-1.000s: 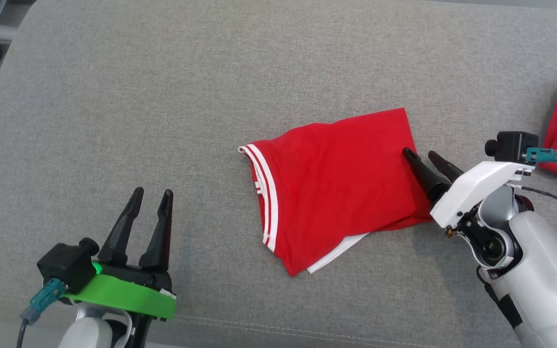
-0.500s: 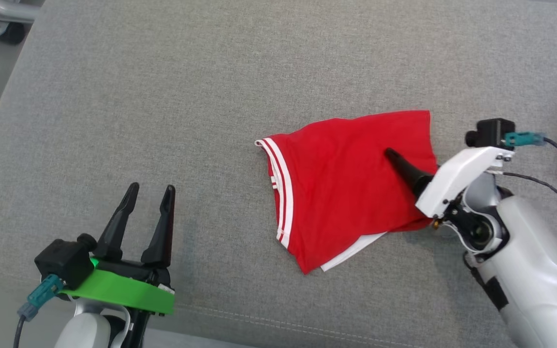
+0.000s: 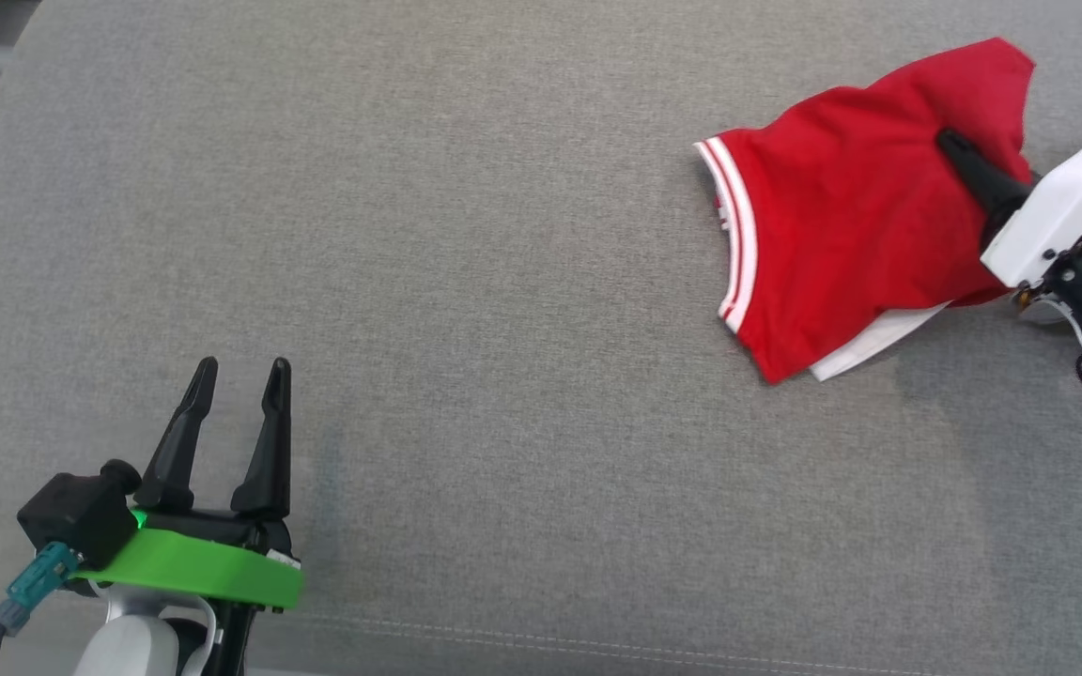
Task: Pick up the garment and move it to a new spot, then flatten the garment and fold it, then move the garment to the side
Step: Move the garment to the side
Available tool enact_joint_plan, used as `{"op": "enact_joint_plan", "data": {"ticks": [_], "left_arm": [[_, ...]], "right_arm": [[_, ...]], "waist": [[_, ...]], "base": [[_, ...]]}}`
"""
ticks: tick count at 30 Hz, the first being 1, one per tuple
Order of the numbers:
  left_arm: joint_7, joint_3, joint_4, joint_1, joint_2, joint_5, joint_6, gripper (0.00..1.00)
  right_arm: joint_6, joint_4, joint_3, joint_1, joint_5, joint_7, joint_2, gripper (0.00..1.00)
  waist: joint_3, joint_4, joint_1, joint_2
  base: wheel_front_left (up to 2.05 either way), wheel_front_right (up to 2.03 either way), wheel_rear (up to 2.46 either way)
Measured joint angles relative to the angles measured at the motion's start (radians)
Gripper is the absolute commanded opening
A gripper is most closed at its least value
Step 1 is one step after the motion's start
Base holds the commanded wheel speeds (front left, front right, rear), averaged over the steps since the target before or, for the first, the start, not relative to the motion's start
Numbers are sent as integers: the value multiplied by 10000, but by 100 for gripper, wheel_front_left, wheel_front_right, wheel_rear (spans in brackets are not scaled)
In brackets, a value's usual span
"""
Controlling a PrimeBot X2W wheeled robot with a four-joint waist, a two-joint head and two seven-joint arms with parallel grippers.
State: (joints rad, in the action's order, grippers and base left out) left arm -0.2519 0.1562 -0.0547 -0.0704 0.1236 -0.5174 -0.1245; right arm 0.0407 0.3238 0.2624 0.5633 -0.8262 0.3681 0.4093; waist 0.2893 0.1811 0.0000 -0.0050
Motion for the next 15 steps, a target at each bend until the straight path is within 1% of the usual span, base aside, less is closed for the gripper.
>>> {"op": "enact_joint_plan", "data": {"ticks": [1,2,3,8,10,15], "left_arm": [[0,-8,8,61,0,0,0,100],[0,-4,6,108,-2,2,0,100],[0,-4,6,108,-2,2,0,100],[0,-6,50,133,15,15,0,100],[0,-8,61,151,52,17,0,100],[0,-25,134,166,211,31,0,100]], "right_arm": [[-8,-46,-96,27,2,25,117,0],[-86,-109,-213,29,2,27,209,0],[-86,-109,-213,29,2,27,209,0],[-230,-437,-594,33,-63,153,414,0],[-274,-531,-731,33,-104,203,577,0],[-654,-562,-1363,32,-190,201,1007,0]], "waist": [[-7,-82,0,0],[-14,-165,0,0],[-14,-165,0,0],[-27,-583,0,0],[-19,-740,0,0],[32,-1090,0,0]], "base": [[0,0,0],[0,0,0],[0,0,0],[0,0,0],[0,0,0],[0,0,0]]}}
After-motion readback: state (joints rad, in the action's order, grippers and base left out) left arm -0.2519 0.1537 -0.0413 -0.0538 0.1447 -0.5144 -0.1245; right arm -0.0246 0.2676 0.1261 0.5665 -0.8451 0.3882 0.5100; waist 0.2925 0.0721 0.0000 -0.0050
